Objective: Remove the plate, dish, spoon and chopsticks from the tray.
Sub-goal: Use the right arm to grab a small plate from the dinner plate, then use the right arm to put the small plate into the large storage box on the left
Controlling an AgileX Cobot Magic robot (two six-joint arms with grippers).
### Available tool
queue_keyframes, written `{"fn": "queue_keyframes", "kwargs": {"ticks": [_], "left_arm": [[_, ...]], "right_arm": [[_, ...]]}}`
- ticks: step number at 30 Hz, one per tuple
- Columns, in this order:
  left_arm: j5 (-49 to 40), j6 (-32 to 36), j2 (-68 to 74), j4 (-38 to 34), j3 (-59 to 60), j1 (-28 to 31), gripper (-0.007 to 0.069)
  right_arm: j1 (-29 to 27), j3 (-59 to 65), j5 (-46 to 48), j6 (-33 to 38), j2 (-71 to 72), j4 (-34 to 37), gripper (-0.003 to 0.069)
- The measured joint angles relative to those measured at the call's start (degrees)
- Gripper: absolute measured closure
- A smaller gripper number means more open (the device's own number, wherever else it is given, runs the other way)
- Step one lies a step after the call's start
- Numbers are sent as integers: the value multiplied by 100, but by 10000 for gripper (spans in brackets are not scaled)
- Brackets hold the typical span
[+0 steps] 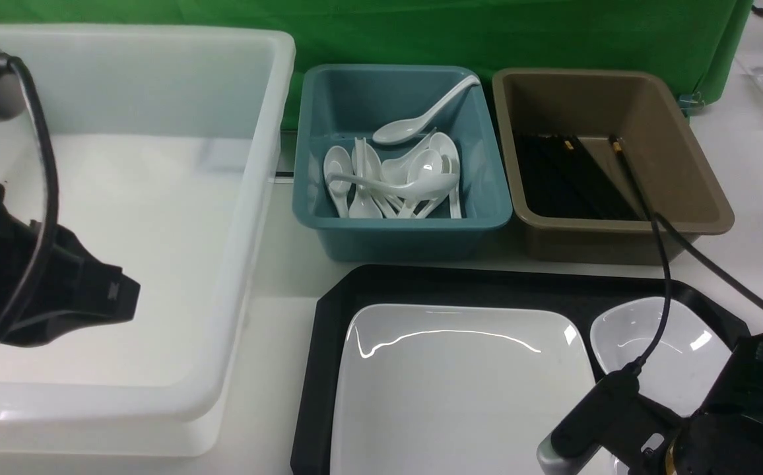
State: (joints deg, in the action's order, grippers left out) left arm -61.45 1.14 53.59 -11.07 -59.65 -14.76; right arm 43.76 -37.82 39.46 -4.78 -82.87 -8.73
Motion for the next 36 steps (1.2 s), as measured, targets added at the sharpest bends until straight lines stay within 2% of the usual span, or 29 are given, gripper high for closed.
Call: {"fn": "queue_keyframes", "kwargs": {"ticks": [1,2,4,6,11,15,18,27,32,35,36], "left_arm": [[-19,0,0,0,0,0,612],[-24,0,0,0,0,0,612],[-41,0,0,-28,0,0,612],[-41,0,0,-55,0,0,612],[-41,0,0,-66,0,0,612],[-36,-30,0,-66,0,0,612],[-20,-321,0,-15,0,0,612],[-114,-1154,80,1257,0,8,612],[-122,-1444,129,1522,0,552,612],[-116,-1121,341,1328,0,1506,612],[-116,-1093,356,1295,0,1638,612]], "right_arm": [[0,0,0,-61,-12,-6,314],[0,0,0,-75,-12,-6,326],[0,0,-5,-95,-12,-6,439],[0,0,22,-107,-12,-15,498],[0,-129,256,-112,96,-41,504],[0,-507,782,-112,526,84,559],[0,-859,1157,-112,905,195,589],[0,-2267,1527,131,1357,264,594],[0,-3334,1239,403,1121,194,594],[0,-4187,787,997,709,553,594],[0,-4238,733,1038,676,587,594]]}}
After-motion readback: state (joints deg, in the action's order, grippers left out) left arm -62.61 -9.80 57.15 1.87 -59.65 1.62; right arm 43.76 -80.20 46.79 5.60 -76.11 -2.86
